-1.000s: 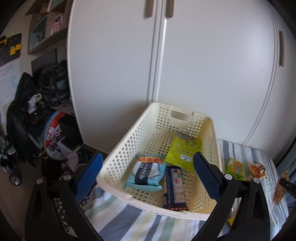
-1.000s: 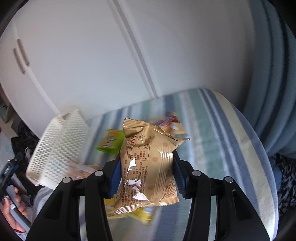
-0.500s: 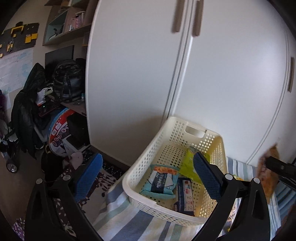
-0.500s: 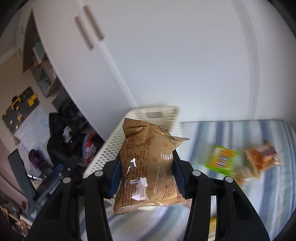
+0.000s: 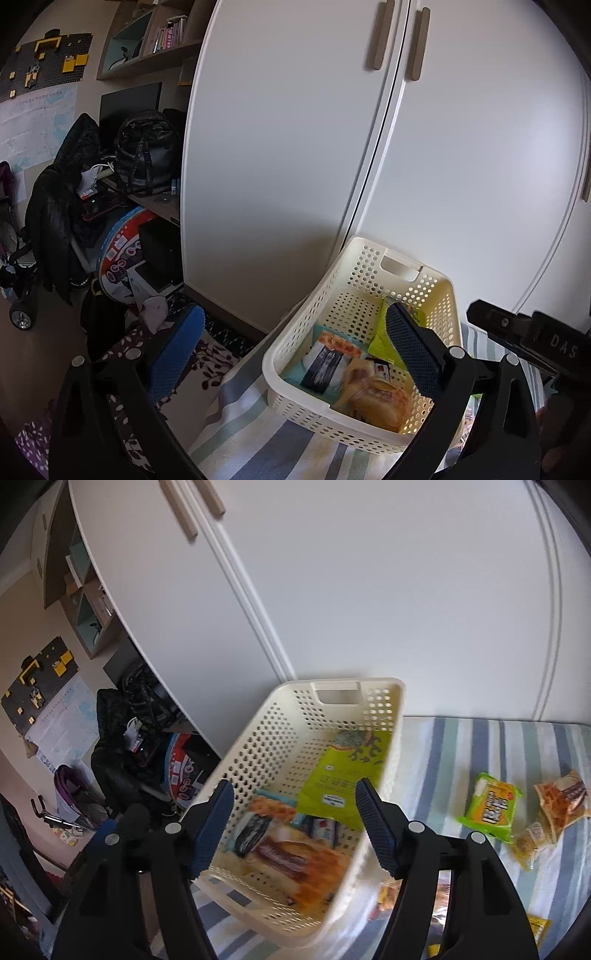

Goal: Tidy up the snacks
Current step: 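Carry the tan paper bag with the right gripper and drop it into the basket, then grasp the yellow biblizan pack with the left gripper while the right approaches the yellow bar pack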

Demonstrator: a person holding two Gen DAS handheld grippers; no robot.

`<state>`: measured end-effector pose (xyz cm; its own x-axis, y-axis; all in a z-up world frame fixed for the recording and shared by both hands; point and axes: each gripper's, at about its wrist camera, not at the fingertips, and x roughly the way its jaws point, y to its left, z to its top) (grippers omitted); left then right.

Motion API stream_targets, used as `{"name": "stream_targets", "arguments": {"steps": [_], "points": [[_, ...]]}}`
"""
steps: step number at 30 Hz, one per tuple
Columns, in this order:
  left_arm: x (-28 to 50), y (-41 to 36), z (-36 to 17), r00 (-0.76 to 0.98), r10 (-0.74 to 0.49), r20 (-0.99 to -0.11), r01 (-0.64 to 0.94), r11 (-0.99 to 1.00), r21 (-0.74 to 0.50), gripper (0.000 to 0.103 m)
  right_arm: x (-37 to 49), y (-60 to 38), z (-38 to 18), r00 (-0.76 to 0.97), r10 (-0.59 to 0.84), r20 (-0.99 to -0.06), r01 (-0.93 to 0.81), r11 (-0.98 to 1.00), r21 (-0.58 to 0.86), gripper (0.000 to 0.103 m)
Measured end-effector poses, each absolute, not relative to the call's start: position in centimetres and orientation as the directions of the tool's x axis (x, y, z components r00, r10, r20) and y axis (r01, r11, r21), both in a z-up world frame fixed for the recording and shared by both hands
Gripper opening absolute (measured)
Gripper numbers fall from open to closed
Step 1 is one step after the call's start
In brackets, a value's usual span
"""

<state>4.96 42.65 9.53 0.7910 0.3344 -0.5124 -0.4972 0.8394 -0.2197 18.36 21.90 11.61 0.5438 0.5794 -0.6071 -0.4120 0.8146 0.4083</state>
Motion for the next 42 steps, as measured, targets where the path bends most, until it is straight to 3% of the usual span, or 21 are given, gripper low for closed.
{"name": "stream_targets", "arguments": {"steps": [27, 30, 42], "points": [[5.5, 38.5, 9.9, 0.832, 0.24, -0.499, -0.378, 0.905, -0.194, 0.1, 14.9, 8.5, 6.9, 0.566, 0.403, -0.719, -0.215, 0.914, 0.343, 0.068], [5.6, 37.5, 10.0, 0.839, 0.218, -0.498, -0.349, 0.919, -0.186, 0.1, 14.3, 6.9, 6.6, 0.567, 0.378, -0.732, -0.19, 0.925, 0.33, 0.075], [5.7, 33.3, 10.8, 0.857, 0.09, -0.507, -0.2, 0.965, -0.167, 0.1, 13.2, 1.5, 2.8, 0.447, 0.291, -0.846, -0.201, 0.954, 0.222, 0.078]]}}
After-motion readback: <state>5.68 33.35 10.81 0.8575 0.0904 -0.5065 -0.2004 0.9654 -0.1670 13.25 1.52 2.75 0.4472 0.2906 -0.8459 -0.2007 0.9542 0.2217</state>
